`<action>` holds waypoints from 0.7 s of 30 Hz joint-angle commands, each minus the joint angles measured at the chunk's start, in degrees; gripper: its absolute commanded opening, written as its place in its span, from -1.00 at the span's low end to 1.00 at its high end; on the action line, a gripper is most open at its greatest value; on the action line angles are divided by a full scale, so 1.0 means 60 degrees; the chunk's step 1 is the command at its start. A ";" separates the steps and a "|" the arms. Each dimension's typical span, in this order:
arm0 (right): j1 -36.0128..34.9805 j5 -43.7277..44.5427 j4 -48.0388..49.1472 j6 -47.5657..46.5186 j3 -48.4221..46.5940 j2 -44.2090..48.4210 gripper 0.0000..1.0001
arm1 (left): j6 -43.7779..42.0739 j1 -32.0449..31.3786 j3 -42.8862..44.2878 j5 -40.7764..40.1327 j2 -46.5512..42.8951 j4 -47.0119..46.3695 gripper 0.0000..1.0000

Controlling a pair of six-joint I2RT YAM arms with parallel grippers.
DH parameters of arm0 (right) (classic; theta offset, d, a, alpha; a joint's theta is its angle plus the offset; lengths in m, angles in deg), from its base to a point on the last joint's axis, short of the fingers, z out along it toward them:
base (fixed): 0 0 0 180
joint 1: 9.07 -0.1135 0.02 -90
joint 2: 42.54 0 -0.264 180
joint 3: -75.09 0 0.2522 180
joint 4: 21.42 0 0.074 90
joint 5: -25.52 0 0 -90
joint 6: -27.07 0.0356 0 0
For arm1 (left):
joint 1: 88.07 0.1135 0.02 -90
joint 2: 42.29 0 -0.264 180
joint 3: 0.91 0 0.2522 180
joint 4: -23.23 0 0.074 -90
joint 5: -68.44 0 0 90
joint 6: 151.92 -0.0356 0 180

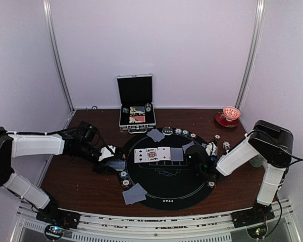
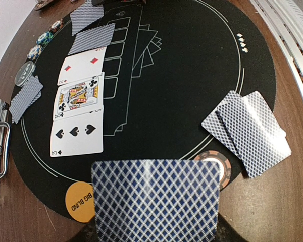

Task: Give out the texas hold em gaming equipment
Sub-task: Flop the poker card in the community card area.

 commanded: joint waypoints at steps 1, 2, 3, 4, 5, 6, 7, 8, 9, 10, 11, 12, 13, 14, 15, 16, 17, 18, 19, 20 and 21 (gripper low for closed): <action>0.0080 -0.0031 -0.0033 0.0161 -0.0229 -0.0153 -1.00 | -0.0057 -0.0029 0.0127 0.0211 0.0022 -0.0161 0.12; 0.0076 -0.0033 -0.0038 0.0162 -0.0219 -0.0152 -0.99 | -0.0062 -0.0025 0.0127 0.0207 0.0030 -0.0160 0.13; 0.0085 -0.0041 -0.0053 0.0156 -0.0208 -0.0147 -0.95 | -0.0057 -0.0030 0.0140 0.0207 0.0036 -0.0166 0.13; 0.0084 -0.0047 -0.0110 0.0156 -0.0216 -0.0142 -0.91 | -0.0055 -0.0021 0.0142 0.0210 0.0052 -0.0163 0.13; 0.0077 -0.0072 -0.0128 0.0156 -0.0228 -0.0138 -0.87 | -0.0055 -0.0026 0.0142 0.0211 0.0052 -0.0164 0.13; 0.0080 -0.0099 -0.0136 0.0137 -0.0220 -0.0119 -0.81 | -0.0073 -0.0023 0.0142 0.0209 0.0052 -0.0162 0.13; 0.0082 -0.0137 -0.0151 0.0117 -0.0229 -0.0121 -0.76 | -0.0057 -0.0030 0.0142 0.0209 0.0052 -0.0160 0.13; 0.0090 -0.0195 -0.0172 0.0105 -0.0231 -0.0112 -0.71 | -0.0060 -0.0019 0.0142 0.0207 0.0052 -0.0158 0.12; 0.0089 -0.0239 -0.0202 0.0100 -0.0223 -0.0096 -0.67 | -0.0057 -0.0029 0.0142 0.0212 0.0041 -0.0158 0.13; 0.0078 -0.0262 -0.0227 0.0096 -0.0229 -0.0096 -0.62 | -0.0057 -0.0029 0.0142 0.0213 0.0038 -0.0160 0.13; 0.0088 -0.0287 -0.0282 0.0108 -0.0220 -0.0075 -0.58 | -0.0055 -0.0029 0.0142 0.0209 0.0037 -0.0158 0.13; 0.0075 -0.0296 -0.0327 0.0131 -0.0186 -0.0055 -0.54 | -0.0058 -0.0027 0.0142 0.0201 0.0024 -0.0153 0.12; 0.0074 -0.0321 -0.0351 0.0151 -0.0153 -0.0012 -0.52 | -0.0057 -0.0019 0.0142 0.0206 0.0023 -0.0150 0.12; 0.0076 -0.0346 -0.0356 0.0155 -0.0107 0.0032 -0.49 | -0.0055 -0.0024 0.0142 0.0203 0.0015 -0.0157 0.12; 0.0069 -0.0378 -0.0349 0.0156 -0.0057 0.0081 -0.46 | -0.0057 -0.0026 0.0142 0.0202 0.0011 -0.0158 0.13; 0.0046 -0.0415 -0.0323 0.0161 0.0014 0.0142 -0.44 | -0.0060 -0.0028 0.0133 0.0204 0.0015 -0.0152 0.13; 0.0021 -0.0427 -0.0286 0.0149 0.0079 0.0192 -0.42 | -0.0066 -0.0030 0.0139 0.0208 0.0022 -0.0155 0.13; -0.0002 -0.0429 -0.0274 0.0129 0.0122 0.0263 -0.40 | -0.0056 -0.0021 0.0142 0.0214 0.0033 -0.0158 0.13; -0.0025 -0.0411 -0.0321 0.0075 0.0133 0.0339 -0.38 | -0.0048 -0.0020 0.0146 0.0211 0.0044 -0.0158 0.12; -0.0058 -0.0377 -0.0416 0.0041 0.0114 0.0402 -0.35 | -0.0042 -0.0022 0.0154 0.0214 0.0051 -0.0151 0.12; -0.0082 -0.0340 -0.0511 -0.0025 0.0079 0.0476 -0.32 | -0.0048 -0.0026 0.0156 0.0218 0.0052 -0.0159 0.13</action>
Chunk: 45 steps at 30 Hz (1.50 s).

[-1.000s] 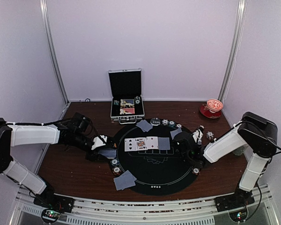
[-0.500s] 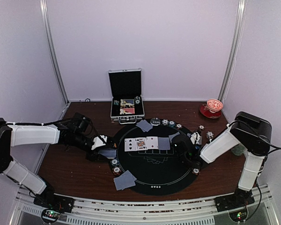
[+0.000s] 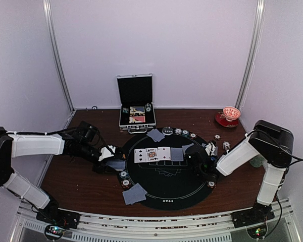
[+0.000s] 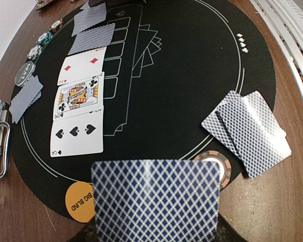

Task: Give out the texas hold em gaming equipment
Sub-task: Flop the poker card in the community card area.

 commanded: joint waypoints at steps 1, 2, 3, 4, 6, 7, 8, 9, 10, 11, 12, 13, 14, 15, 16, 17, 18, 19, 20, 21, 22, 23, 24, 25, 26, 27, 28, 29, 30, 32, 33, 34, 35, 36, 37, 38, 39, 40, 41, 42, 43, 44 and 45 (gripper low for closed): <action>-0.0110 0.0122 -0.0503 -0.0201 0.0050 0.0523 -0.30 | -0.0041 -0.0020 0.0157 0.0221 0.0044 -0.0144 0.12; -0.0130 0.0175 -0.0660 -0.0227 0.0016 0.0602 -0.28 | -0.0036 -0.0024 0.0157 0.0214 0.0038 -0.0158 0.13; -0.0149 0.0222 -0.0793 -0.0249 -0.0014 0.0670 -0.26 | -0.0029 -0.0024 0.0146 0.0222 0.0024 -0.0156 0.13; -0.0163 0.0285 -0.0931 -0.0255 -0.0027 0.0732 -0.25 | -0.0028 -0.0032 0.0150 0.0219 0.0023 -0.0150 0.13; -0.0169 0.0360 -0.1143 -0.0254 -0.0039 0.0873 -0.22 | -0.0025 -0.0029 0.0145 0.0219 0.0022 -0.0163 0.13; -0.0182 0.0377 -0.1222 -0.0265 -0.0036 0.0924 -0.19 | -0.0033 -0.0027 0.0155 0.0219 0.0035 -0.0160 0.13; -0.0181 0.0384 -0.1286 -0.0292 -0.0028 0.1011 -0.16 | -0.0035 -0.0032 0.0157 0.0215 0.0044 -0.0158 0.13; -0.0189 0.0405 -0.1377 -0.0301 -0.0040 0.1071 -0.14 | -0.0030 -0.0033 0.0157 0.0215 0.0051 -0.0158 0.13; -0.0192 0.0424 -0.1458 -0.0338 -0.0052 0.1137 -0.12 | -0.0030 -0.0027 0.0157 0.0220 0.0059 -0.0165 0.13; -0.0208 0.0436 -0.1554 -0.0361 -0.0068 0.1206 -0.09 | -0.0031 -0.0023 0.0157 0.0214 0.0060 -0.0166 0.13; -0.0214 0.0454 -0.1667 -0.0370 -0.0083 0.1273 -0.07 | -0.0026 -0.0028 0.0157 0.0211 0.0053 -0.0157 0.13; -0.0218 0.0478 -0.1772 -0.0384 -0.0109 0.1325 -0.06 | -0.0026 -0.0021 0.0157 0.0202 0.0054 -0.0154 0.13; -0.0230 0.0488 -0.1853 -0.0406 -0.0125 0.1370 -0.04 | -0.0029 -0.0020 0.0157 0.0213 0.0039 -0.0163 0.13; -0.0243 0.0508 -0.1915 -0.0421 -0.0129 0.1433 -0.02 | -0.0037 -0.0029 0.0157 0.0209 0.0030 -0.0155 0.13; -0.0248 0.0522 -0.1981 -0.0434 -0.0129 0.1525 0.00 | -0.0023 -0.0032 0.0157 0.0209 0.0023 -0.0159 0.13; -0.0246 0.0565 -0.2051 -0.0463 -0.0129 0.1598 0.01 | -0.0016 -0.0029 0.0157 0.0194 0.0023 -0.0158 0.13; -0.0248 0.0602 -0.2115 -0.0481 -0.0118 0.1688 0.03 | -0.0015 -0.0028 0.0157 0.0179 0.0022 -0.0169 0.13; -0.0254 0.0649 -0.2169 -0.0513 -0.0115 0.1769 0.06 | 0.0002 -0.0019 0.0157 0.0177 0.0022 -0.0190 0.13; -0.0258 0.0695 -0.2232 -0.0572 -0.0115 0.1863 0.09 | 0.0022 -0.0016 0.0149 0.0141 0.0010 -0.0219 0.12; -0.0251 0.0744 -0.2324 -0.0609 -0.0127 0.1976 0.14 | 0.0050 -0.0011 0.0143 0.0118 0.0008 -0.0242 0.13; -0.0256 0.0795 -0.2393 -0.0670 -0.0114 0.2083 0.20 | 0.0057 -0.0008 0.0142 0.0120 0.0000 -0.0245 0.13; -0.0255 0.0819 -0.2410 -0.0780 -0.0115 0.2208 0.27 | 0.0054 -0.0004 0.0142 0.0121 -0.0006 -0.0246 0.13; -0.0257 0.0837 -0.2469 -0.0869 -0.0126 0.2316 0.40 | 0.0080 -0.0007 0.0142 0.0110 -0.0007 -0.0267 0.12; -0.0255 0.0832 -0.2517 -0.0973 -0.0136 0.2444 0.49 | 0.0099 0.0009 0.0155 0.0086 0.0006 -0.0305 0.12; -0.0258 0.0796 -0.2518 -0.1159 -0.0143 0.2578 0.56 | 0.0117 0.0042 0.0157 0.0085 0.0008 -0.0338 0.12; -0.0266 0.0737 -0.2554 -0.1385 -0.0177 0.2704 0.64 | 0.0163 0.0085 0.0168 0.0087 0.0008 -0.0376 0.13; -0.0263 0.0636 -0.2636 -0.1723 -0.0238 0.2848 0.70 | 0.0212 0.0116 0.0191 0.0075 0.0028 -0.0398 0.12; -0.0261 0.0519 -0.2695 -0.2069 -0.0326 0.2985 0.74 | 0.0272 0.0151 0.0218 0.0044 0.0056 -0.0428 0.12; -0.0278 0.0329 -0.2808 -0.2444 -0.0459 0.3096 0.80 | 0.0316 0.0197 0.0260 0.0052 0.0096 -0.0435 0.12; -0.0296 0.0000 -0.3184 -0.3097 -0.0735 0.3303 0.88 | 0.0462 0.0230 0.0312 -0.0090 0.0180 -0.0523 0.12; -0.0331 -0.0170 -0.3462 -0.3447 -0.0917 0.3393 0.92 | 0.0523 0.0233 0.0337 -0.0144 0.0220 -0.0550 0.12; -0.0372 -0.0316 -0.3734 -0.3740 -0.1087 0.3487 0.94 | 0.0558 0.0242 0.0379 -0.0163 0.0263 -0.0542 0.12; -0.0412 -0.0470 -0.4147 -0.3985 -0.1262 0.3581 0.95 | 0.0599 0.0223 0.0428 -0.0144 0.0285 -0.0526 0.12; -0.0421 -0.0661 -0.4397 -0.4249 -0.1348 0.3708 0.95 | 0.0660 0.0217 0.0509 -0.0099 0.0279 -0.0482 0.12; -0.0442 -0.0829 -0.4655 -0.4441 -0.1430 0.3832 0.98 | 0.0699 0.0183 0.0618 -0.0019 0.0272 -0.0398 0.12; -0.0450 -0.0977 -0.4973 -0.4558 -0.1500 0.4009 1.00 | 0.0744 0.0079 0.0723 0.0019 0.0264 -0.0302 0.12; -0.0464 -0.1145 -0.5177 -0.4698 -0.1509 0.4305 1.00 | 0.0805 -0.0061 0.0828 -0.0026 0.0258 -0.0249 0.12; -0.0466 -0.1275 -0.5320 -0.4907 -0.1499 0.4542 1.00 | 0.0887 -0.0276 0.0904 -0.0112 0.0257 -0.0217 0.13; -0.0475 -0.1347 -0.5512 -0.5023 -0.1489 0.4792 1.00 | 0.0962 -0.0536 0.0984 -0.0223 0.0257 -0.0204 0.12; -0.0469 -0.1395 -0.5706 -0.5120 -0.1471 0.5085 1.00 | 0.1037 -0.0788 0.1095 -0.0375 0.0313 -0.0211 0.12; -0.0466 -0.1450 -0.5890 -0.5253 -0.1425 0.5354 1.00 | 0.1122 -0.1096 0.1190 -0.0491 0.0408 -0.0210 0.12; -0.0473 -0.1488 -0.6074 -0.5396 -0.1401 0.5657 1.00 | 0.1218 -0.1359 0.1287 -0.0650 0.0523 -0.0212 0.12; -0.0478 -0.1491 -0.6322 -0.5514 -0.1387 0.5936 1.00 | 0.1298 -0.1643 0.1417 -0.0758 0.0689 -0.0207 0.12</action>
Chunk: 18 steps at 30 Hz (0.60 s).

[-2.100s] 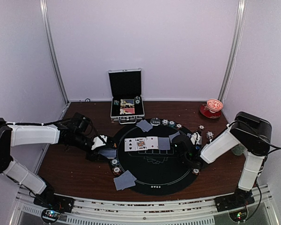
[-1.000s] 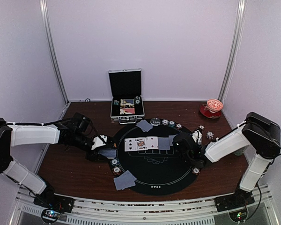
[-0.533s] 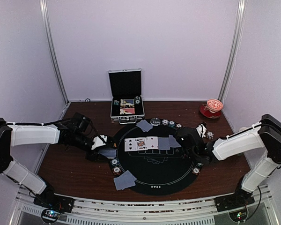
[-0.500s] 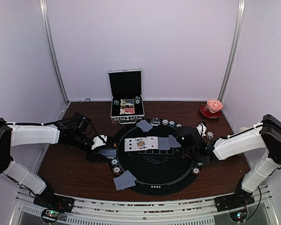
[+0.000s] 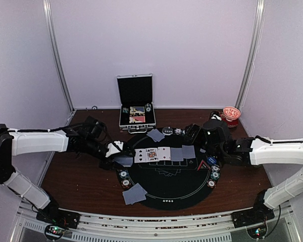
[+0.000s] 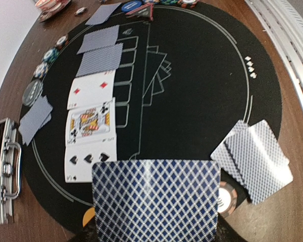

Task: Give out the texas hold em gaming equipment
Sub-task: Flop the poker card in the community card area, then place the face-down deck piles in the corner of the board.

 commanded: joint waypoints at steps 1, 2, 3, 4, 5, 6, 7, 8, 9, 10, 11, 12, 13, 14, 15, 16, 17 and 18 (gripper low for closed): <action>-0.0023 -0.0286 -0.1482 -0.1033 -0.0012 0.1197 1.00 | 0.0531 -0.1183 0.0680 -0.0445 0.0585 -0.0150 0.12; -0.0016 -0.0231 -0.1722 -0.1182 -0.0003 0.1458 1.00 | 0.0607 -0.1432 0.0836 -0.0544 0.0739 -0.0152 0.12; -0.0008 -0.0123 -0.2016 -0.1298 0.0001 0.1688 1.00 | 0.0639 -0.1720 0.1004 -0.0628 0.0950 -0.0099 0.12; 0.0023 -0.0015 -0.2268 -0.1374 0.0013 0.1935 1.00 | 0.0700 -0.1972 0.1218 -0.0731 0.1143 -0.0029 0.12; 0.0069 0.0074 -0.2501 -0.1433 0.0046 0.2182 1.00 | 0.0782 -0.2273 0.1455 -0.0852 0.1363 0.0020 0.11; 0.0102 0.0144 -0.2686 -0.1488 0.0117 0.2418 1.00 | 0.0842 -0.2556 0.1647 -0.0930 0.1539 0.0091 0.11; 0.0165 0.0222 -0.2836 -0.1497 0.0212 0.2674 1.00 | 0.0925 -0.2833 0.1838 -0.1038 0.1728 0.0092 0.11; 0.0229 0.0296 -0.2938 -0.1542 0.0331 0.2917 1.00 | 0.0997 -0.3146 0.2021 -0.1118 0.1883 0.0085 0.11; 0.0311 0.0356 -0.3023 -0.1561 0.0453 0.3195 1.00 | 0.1045 -0.3388 0.2207 -0.1161 0.2038 0.0086 0.11; 0.0398 0.0406 -0.3097 -0.1574 0.0571 0.3429 1.00 | 0.1128 -0.3667 0.2413 -0.1194 0.2209 0.0088 0.11; 0.0495 0.0438 -0.3151 -0.1599 0.0683 0.3678 1.00 | 0.1193 -0.3929 0.2633 -0.1221 0.2395 0.0092 0.11; 0.0613 0.0467 -0.3218 -0.1614 0.0779 0.3916 1.00 | 0.1278 -0.4165 0.2890 -0.1282 0.2609 0.0094 0.11; 0.0708 0.0522 -0.3283 -0.1624 0.0879 0.4109 1.00 | 0.1356 -0.4477 0.3138 -0.1328 0.2824 0.0087 0.11; 0.0797 0.0566 -0.3328 -0.1659 0.0961 0.4314 1.00 | 0.1476 -0.4658 0.3416 -0.1359 0.3042 0.0090 0.11; 0.0896 0.0643 -0.3386 -0.1674 0.1008 0.4484 1.00 | 0.1593 -0.4811 0.3731 -0.1334 0.3327 0.0097 0.11; 0.0958 0.0720 -0.3449 -0.1698 0.1069 0.4641 1.00 | 0.1753 -0.4947 0.4047 -0.1310 0.3597 0.0119 0.11; 0.1015 0.0781 -0.3487 -0.1706 0.1121 0.4778 1.00 | 0.1903 -0.5040 0.4462 -0.1252 0.3939 0.0262 0.10; 0.1059 0.0840 -0.3553 -0.1722 0.1171 0.4892 1.00 | 0.2076 -0.5102 0.4909 -0.1150 0.4305 0.0463 0.09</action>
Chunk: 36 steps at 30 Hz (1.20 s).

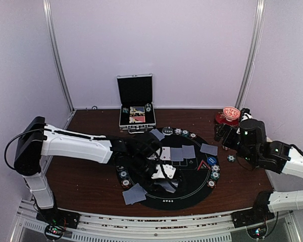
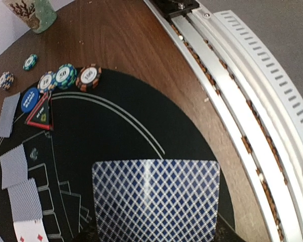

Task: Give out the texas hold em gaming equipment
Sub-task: Place the face-down deck piles in the corner of the board.

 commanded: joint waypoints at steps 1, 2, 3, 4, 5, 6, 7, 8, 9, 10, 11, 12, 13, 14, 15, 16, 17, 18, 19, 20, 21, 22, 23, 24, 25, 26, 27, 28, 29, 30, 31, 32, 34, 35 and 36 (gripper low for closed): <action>0.0241 0.0576 -0.0590 -0.0263 0.0303 0.0595 1.00 | 0.0895 -0.0347 0.1687 0.0116 0.1297 0.0433 0.08; 0.0272 0.0618 -0.0627 -0.0272 0.0336 0.0690 1.00 | 0.1044 -0.0392 0.2116 0.0154 0.1699 0.0590 0.07; 0.0298 0.0639 -0.0665 -0.0288 0.0387 0.0790 1.00 | 0.1103 -0.0456 0.2451 0.0152 0.2223 0.0738 0.06; 0.0311 0.0675 -0.0708 -0.0290 0.0416 0.0902 1.00 | 0.1140 -0.0526 0.2777 0.0040 0.2582 0.0866 0.06; 0.0331 0.0707 -0.0745 -0.0290 0.0450 0.1018 1.00 | 0.1150 -0.0636 0.3181 -0.0137 0.2951 0.0967 0.06; 0.0335 0.0724 -0.0766 -0.0290 0.0469 0.1144 1.00 | 0.1114 -0.0750 0.3491 -0.0291 0.3311 0.1149 0.06; 0.0352 0.0742 -0.0803 -0.0279 0.0479 0.1321 1.00 | 0.1068 -0.0845 0.3874 -0.0376 0.3658 0.1397 0.05; 0.0356 0.0757 -0.0865 -0.0257 0.0489 0.1455 1.00 | 0.1086 -0.0928 0.4187 -0.0394 0.3944 0.1595 0.05; 0.0360 0.0768 -0.0933 -0.0229 0.0474 0.1600 1.00 | 0.1117 -0.0977 0.4465 -0.0334 0.4171 0.1730 0.05; 0.0361 0.0772 -0.0996 -0.0200 0.0474 0.1755 1.00 | 0.1129 -0.1011 0.4706 -0.0252 0.4344 0.1833 0.05; 0.0372 0.0763 -0.1042 -0.0180 0.0465 0.1892 1.00 | 0.1150 -0.1048 0.4916 -0.0219 0.4501 0.1972 0.05; 0.0384 0.0751 -0.1087 -0.0172 0.0469 0.2035 1.00 | 0.1173 -0.1074 0.5114 -0.0197 0.4627 0.2079 0.05; 0.0380 0.0755 -0.1136 -0.0158 0.0486 0.2150 1.00 | 0.1187 -0.1100 0.5258 -0.0138 0.4730 0.2144 0.05; 0.0383 0.0748 -0.1146 -0.0158 0.0485 0.2265 1.00 | 0.1198 -0.1120 0.5371 -0.0064 0.4800 0.2221 0.05; 0.0385 0.0747 -0.1191 -0.0156 0.0487 0.2348 1.00 | 0.1203 -0.1153 0.5491 -0.0007 0.4884 0.2308 0.05; 0.0386 0.0745 -0.1235 -0.0150 0.0487 0.2409 1.00 | 0.1205 -0.1197 0.5609 0.0053 0.4958 0.2419 0.05; 0.0378 0.0760 -0.1290 -0.0146 0.0483 0.2450 1.00 | 0.1205 -0.1260 0.5741 0.0064 0.5034 0.2512 0.05; 0.0372 0.0765 -0.1330 -0.0124 0.0483 0.2491 1.00 | 0.1185 -0.1321 0.5816 0.0082 0.5087 0.2593 0.05; 0.0384 0.0762 -0.1337 -0.0125 0.0490 0.2517 1.00 | 0.1150 -0.1381 0.5866 0.0106 0.5112 0.2675 0.05; 0.0378 0.0749 -0.1338 -0.0121 0.0516 0.2542 1.00 | 0.1116 -0.1431 0.5866 0.0137 0.5122 0.2750 0.05; 0.0385 0.0723 -0.1338 -0.0128 0.0512 0.2551 1.00 | 0.1108 -0.1457 0.5819 0.0155 0.5118 0.2773 0.05; 0.0386 0.0687 -0.1347 -0.0125 0.0512 0.2552 1.00 | 0.1100 -0.1484 0.5745 0.0198 0.5087 0.2778 0.05; 0.0386 0.0641 -0.1345 -0.0121 0.0516 0.2535 1.00 | 0.1062 -0.1490 0.5632 0.0260 0.5037 0.2777 0.05; 0.0386 0.0588 -0.1339 -0.0139 0.0527 0.2530 1.00 | 0.1036 -0.1498 0.5517 0.0291 0.4977 0.2776 0.05; 0.0382 0.0544 -0.1325 -0.0148 0.0525 0.2518 1.00 | 0.0996 -0.1497 0.5403 0.0286 0.4928 0.2776 0.05; 0.0385 0.0496 -0.1309 -0.0148 0.0534 0.2489 1.00 | 0.0956 -0.1515 0.5309 0.0271 0.4883 0.2776 0.05; 0.0386 0.0465 -0.1309 -0.0164 0.0535 0.2462 1.00 | 0.0898 -0.1526 0.5164 0.0280 0.4823 0.2776 0.05; 0.0378 0.0446 -0.1316 -0.0170 0.0535 0.2440 1.00 | 0.0834 -0.1533 0.5085 0.0283 0.4768 0.2776 0.06; 0.0377 0.0429 -0.1309 -0.0158 0.0537 0.2415 1.00 | 0.0769 -0.1547 0.5029 0.0283 0.4741 0.2784 0.06; 0.0383 0.0422 -0.1290 -0.0158 0.0561 0.2419 1.00 | 0.0688 -0.1593 0.4996 0.0272 0.4737 0.2834 0.06; 0.0385 0.0423 -0.1275 -0.0158 0.0571 0.2420 1.00 | 0.0608 -0.1629 0.4965 0.0269 0.4737 0.2892 0.06; 0.0382 0.0412 -0.1255 -0.0156 0.0593 0.2427 1.00 | 0.0569 -0.1667 0.4933 0.0269 0.4729 0.2906 0.06; 0.0385 0.0382 -0.1225 -0.0157 0.0618 0.2434 1.00 | 0.0530 -0.1708 0.4874 0.0283 0.4737 0.2908 0.07; 0.0380 0.0357 -0.1213 -0.0152 0.0626 0.2427 1.00 | 0.0519 -0.1706 0.4869 0.0296 0.4761 0.2908 0.07; 0.0385 0.0347 -0.1209 -0.0146 0.0614 0.2421 1.00 | 0.0530 -0.1715 0.4865 0.0298 0.4778 0.2908 0.08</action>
